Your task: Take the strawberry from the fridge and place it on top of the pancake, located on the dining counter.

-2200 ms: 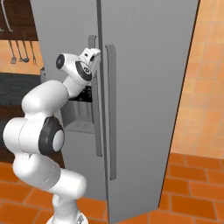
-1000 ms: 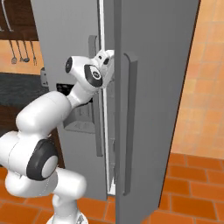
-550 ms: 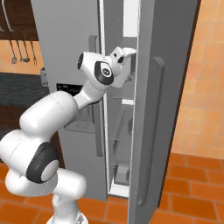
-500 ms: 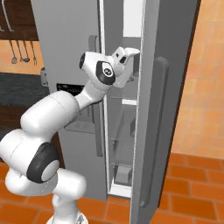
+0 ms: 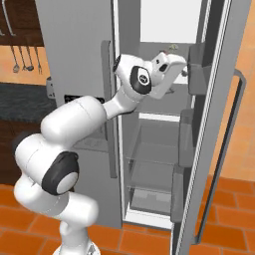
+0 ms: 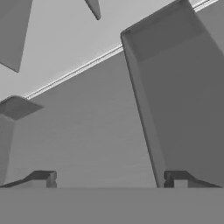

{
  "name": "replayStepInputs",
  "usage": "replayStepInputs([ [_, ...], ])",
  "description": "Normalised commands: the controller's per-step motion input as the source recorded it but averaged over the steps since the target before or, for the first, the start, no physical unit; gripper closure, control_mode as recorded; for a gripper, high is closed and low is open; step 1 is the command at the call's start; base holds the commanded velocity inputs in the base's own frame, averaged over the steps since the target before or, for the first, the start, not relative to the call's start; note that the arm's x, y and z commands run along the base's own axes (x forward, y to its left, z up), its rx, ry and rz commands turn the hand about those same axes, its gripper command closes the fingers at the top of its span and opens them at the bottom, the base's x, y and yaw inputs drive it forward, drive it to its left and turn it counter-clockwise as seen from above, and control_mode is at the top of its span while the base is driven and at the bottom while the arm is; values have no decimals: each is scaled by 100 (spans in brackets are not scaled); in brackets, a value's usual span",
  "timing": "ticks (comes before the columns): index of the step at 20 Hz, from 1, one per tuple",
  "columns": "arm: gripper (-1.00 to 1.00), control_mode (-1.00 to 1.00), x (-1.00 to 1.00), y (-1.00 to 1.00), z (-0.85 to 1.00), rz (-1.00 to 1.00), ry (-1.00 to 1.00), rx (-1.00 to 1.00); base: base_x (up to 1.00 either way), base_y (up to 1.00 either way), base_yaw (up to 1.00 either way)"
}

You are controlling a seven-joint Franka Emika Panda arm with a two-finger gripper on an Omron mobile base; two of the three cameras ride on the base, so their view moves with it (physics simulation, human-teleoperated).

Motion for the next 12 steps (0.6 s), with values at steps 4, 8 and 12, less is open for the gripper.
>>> replayStepInputs([
  [4,-100,-100,-16,-23,-4,0,1,12,0,0,0],
  [8,-100,-100,-53,42,0,0,-1,21,0,0,0],
  [12,-100,-100,-60,84,-1,0,-5,27,0,0,0],
])
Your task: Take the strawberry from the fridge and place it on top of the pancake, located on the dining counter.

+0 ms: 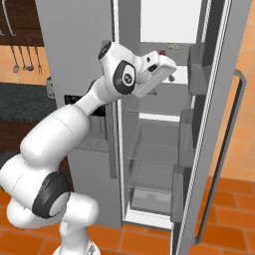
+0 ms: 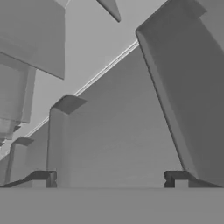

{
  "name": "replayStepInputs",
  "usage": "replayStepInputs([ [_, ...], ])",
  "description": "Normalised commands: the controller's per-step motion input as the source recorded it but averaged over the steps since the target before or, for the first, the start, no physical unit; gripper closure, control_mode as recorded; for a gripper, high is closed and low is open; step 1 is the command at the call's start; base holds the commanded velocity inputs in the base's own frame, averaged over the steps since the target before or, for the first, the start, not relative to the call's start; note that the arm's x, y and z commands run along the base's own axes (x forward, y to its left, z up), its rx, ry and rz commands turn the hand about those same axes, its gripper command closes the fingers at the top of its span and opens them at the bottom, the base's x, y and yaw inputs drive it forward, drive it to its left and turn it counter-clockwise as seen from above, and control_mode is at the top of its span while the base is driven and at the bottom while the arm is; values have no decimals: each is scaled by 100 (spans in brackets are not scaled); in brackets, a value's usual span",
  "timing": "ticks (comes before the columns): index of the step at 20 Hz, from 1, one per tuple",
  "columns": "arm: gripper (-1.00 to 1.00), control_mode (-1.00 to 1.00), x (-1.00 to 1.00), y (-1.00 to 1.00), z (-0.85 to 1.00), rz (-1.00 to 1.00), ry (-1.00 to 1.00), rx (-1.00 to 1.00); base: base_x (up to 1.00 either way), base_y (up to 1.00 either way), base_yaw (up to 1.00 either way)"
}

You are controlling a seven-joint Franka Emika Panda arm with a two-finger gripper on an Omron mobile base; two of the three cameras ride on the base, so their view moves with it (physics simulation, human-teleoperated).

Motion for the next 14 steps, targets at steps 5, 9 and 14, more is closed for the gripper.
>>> replayStepInputs([
  [5,-100,-100,-67,85,-31,0,-11,33,0,0,0],
  [9,-100,-100,-72,84,-47,2,-7,36,0,0,0],
  [14,-100,-100,-69,92,-53,4,-7,34,0,0,0],
])
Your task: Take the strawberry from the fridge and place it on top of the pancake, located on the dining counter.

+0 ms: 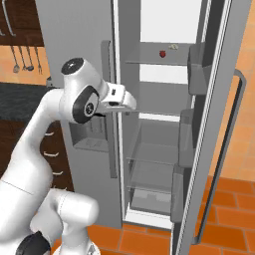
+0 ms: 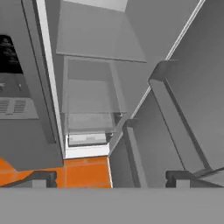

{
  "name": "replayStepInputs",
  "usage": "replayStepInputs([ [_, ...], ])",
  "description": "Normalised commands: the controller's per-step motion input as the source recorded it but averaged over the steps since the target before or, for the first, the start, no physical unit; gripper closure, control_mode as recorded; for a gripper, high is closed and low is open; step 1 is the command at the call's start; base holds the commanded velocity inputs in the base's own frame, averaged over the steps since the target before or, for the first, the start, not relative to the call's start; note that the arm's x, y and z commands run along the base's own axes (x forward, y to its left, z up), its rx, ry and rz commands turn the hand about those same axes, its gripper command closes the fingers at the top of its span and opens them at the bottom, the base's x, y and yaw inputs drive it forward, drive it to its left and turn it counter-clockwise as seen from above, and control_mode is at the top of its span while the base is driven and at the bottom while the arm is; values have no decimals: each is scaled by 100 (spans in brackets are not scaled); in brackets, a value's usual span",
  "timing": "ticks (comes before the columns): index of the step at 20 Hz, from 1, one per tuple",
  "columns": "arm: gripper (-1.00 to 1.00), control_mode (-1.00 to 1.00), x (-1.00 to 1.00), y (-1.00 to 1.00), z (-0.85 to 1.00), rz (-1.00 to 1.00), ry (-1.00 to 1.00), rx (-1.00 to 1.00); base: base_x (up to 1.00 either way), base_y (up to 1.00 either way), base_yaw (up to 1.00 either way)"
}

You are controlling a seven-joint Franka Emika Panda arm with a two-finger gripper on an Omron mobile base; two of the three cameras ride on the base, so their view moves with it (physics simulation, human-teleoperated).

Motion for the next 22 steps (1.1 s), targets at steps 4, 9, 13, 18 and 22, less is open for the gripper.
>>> replayStepInputs([
  [4,-100,-100,-80,87,-39,3,-7,29,0,0,0],
  [9,-100,-100,-72,83,-11,0,-3,20,0,0,0],
  [13,-100,-100,-77,33,-1,0,-7,12,0,0,0],
  [18,-100,100,-5,10,-4,0,1,0,10,-3,-3],
  [22,-100,100,0,0,0,0,0,0,72,-28,-35],
])
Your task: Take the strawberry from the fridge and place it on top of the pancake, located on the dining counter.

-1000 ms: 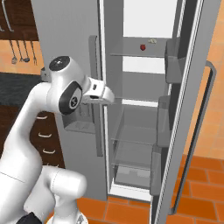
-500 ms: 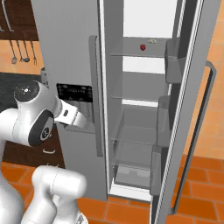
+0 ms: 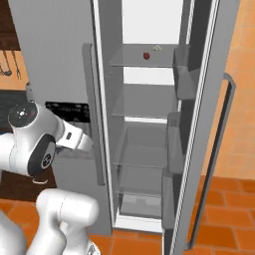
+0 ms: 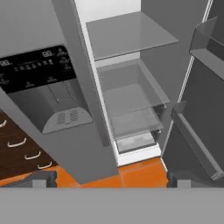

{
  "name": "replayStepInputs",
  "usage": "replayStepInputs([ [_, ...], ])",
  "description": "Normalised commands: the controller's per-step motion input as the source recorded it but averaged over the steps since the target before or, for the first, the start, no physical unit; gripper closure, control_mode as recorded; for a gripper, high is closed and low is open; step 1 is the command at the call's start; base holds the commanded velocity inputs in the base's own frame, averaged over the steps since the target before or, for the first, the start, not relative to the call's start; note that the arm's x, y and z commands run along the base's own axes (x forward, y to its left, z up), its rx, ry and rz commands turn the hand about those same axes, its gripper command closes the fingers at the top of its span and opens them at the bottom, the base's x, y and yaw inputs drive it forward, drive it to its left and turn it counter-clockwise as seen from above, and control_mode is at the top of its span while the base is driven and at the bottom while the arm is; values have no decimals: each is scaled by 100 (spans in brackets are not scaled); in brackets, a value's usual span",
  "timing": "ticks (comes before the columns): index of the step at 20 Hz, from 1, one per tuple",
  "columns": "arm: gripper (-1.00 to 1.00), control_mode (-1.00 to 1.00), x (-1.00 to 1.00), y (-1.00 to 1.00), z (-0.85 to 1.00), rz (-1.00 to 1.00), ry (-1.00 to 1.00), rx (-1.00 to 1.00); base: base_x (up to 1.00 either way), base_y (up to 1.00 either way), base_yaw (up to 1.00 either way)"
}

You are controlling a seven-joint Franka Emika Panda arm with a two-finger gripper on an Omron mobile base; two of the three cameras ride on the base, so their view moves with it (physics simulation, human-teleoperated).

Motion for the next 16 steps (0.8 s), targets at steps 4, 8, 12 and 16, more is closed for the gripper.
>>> replayStepInputs([
  [4,-100,100,0,0,0,0,0,0,66,-38,-30],
  [8,-100,100,0,0,0,0,0,0,38,-86,-2],
  [12,-100,100,0,0,0,0,0,0,85,0,0],
  [16,-100,100,0,0,0,0,0,0,72,3,0],
])
